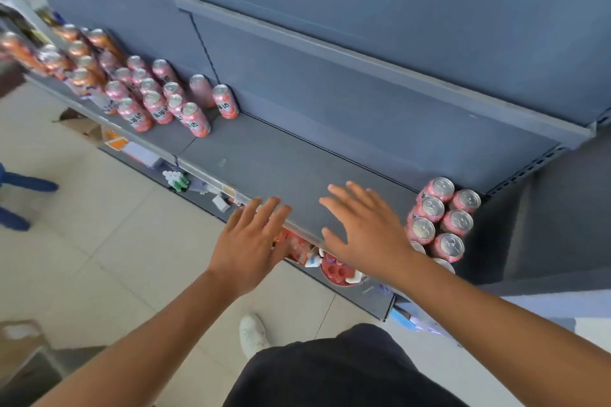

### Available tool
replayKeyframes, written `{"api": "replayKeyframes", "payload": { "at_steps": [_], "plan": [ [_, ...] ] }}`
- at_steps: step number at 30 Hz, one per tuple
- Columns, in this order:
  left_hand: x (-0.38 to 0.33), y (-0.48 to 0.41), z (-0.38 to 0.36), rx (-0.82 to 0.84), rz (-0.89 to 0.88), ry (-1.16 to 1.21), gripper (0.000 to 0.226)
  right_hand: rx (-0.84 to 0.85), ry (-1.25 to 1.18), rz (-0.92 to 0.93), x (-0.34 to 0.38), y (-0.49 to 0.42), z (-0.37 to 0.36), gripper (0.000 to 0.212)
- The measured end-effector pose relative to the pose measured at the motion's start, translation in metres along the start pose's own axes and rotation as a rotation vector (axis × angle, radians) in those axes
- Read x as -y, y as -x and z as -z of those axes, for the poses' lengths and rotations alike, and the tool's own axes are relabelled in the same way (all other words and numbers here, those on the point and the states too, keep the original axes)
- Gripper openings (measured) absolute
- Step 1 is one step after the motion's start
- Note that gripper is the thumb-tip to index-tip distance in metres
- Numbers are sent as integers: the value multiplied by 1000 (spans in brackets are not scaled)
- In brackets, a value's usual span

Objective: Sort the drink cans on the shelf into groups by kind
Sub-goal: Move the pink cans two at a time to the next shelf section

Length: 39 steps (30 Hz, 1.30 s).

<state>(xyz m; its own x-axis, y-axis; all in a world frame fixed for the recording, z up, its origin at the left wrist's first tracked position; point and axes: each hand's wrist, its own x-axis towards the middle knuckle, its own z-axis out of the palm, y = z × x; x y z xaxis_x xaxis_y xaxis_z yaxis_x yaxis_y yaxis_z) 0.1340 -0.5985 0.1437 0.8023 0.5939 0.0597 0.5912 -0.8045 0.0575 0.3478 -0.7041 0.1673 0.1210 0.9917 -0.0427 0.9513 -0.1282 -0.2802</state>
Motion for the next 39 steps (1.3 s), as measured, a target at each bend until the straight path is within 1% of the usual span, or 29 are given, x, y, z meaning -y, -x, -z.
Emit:
{"api": "replayKeyframes", "payload": {
  "at_steps": [6, 8, 11, 15, 19, 22, 25, 30, 36, 39],
  "plan": [
    [100, 29, 14, -51, 63, -2, 51, -2, 25, 44, 92, -70, -14, 59],
    [140, 41, 22, -62, 111, -7, 51, 5, 17, 52, 128, -96, -20, 60],
    [196, 59, 32, -76, 172, -10, 50, 2, -5, 68, 179, -132, -29, 56],
    [260, 79, 40, -58, 229, -35, 48, 24, -7, 132, 231, -177, -41, 49],
    [307, 88, 38, -24, 302, -36, 51, 52, -12, 166, 267, -217, -53, 49],
    [331, 84, 35, 2, 362, -36, 54, 32, -27, 194, 282, -246, -59, 48],
    [352, 74, 31, 37, 409, -39, 56, 52, -21, 181, 290, -280, -63, 46],
    [393, 43, 23, 74, 451, -50, 56, -5, 0, 199, 288, -345, -78, 40],
    [450, -14, 16, 144, 492, -78, 58, 46, -11, 203, 273, -431, -89, 45],
    [474, -45, 8, 181, 475, -94, 58, 65, 3, 197, 262, -467, -94, 44]
  ]
}}
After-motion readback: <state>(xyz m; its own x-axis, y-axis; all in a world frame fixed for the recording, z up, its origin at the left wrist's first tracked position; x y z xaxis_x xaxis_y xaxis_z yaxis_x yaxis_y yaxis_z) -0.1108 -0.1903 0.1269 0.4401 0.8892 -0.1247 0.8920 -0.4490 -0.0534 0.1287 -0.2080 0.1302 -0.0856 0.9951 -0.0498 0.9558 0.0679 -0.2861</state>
